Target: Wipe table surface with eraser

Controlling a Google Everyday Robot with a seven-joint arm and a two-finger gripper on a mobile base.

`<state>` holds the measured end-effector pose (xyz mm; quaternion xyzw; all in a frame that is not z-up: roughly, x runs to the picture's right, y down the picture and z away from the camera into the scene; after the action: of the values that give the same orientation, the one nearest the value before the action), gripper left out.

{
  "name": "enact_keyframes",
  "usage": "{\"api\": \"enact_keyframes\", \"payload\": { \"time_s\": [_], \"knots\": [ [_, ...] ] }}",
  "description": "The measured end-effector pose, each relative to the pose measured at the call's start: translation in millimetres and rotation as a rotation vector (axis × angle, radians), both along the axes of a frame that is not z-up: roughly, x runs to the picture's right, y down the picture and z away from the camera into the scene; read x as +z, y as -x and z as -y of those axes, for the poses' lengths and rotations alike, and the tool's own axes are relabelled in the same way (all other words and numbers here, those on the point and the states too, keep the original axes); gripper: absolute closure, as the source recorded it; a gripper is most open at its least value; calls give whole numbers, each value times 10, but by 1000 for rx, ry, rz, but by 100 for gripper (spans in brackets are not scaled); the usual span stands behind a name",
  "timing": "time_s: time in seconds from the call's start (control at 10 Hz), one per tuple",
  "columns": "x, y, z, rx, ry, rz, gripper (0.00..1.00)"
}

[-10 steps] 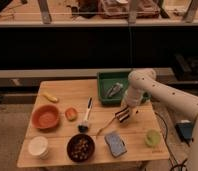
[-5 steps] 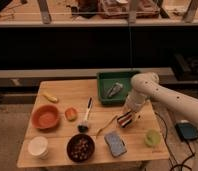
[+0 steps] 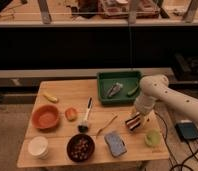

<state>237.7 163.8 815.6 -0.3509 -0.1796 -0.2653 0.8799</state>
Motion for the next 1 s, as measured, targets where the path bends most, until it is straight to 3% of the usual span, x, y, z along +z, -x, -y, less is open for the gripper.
{"api": "enact_keyframes", "payload": {
  "time_s": [0.5, 1.0],
  "knots": [
    [29, -422, 10, 22, 7, -96, 100],
    [211, -572, 300, 38, -25, -155, 100]
  ]
}}
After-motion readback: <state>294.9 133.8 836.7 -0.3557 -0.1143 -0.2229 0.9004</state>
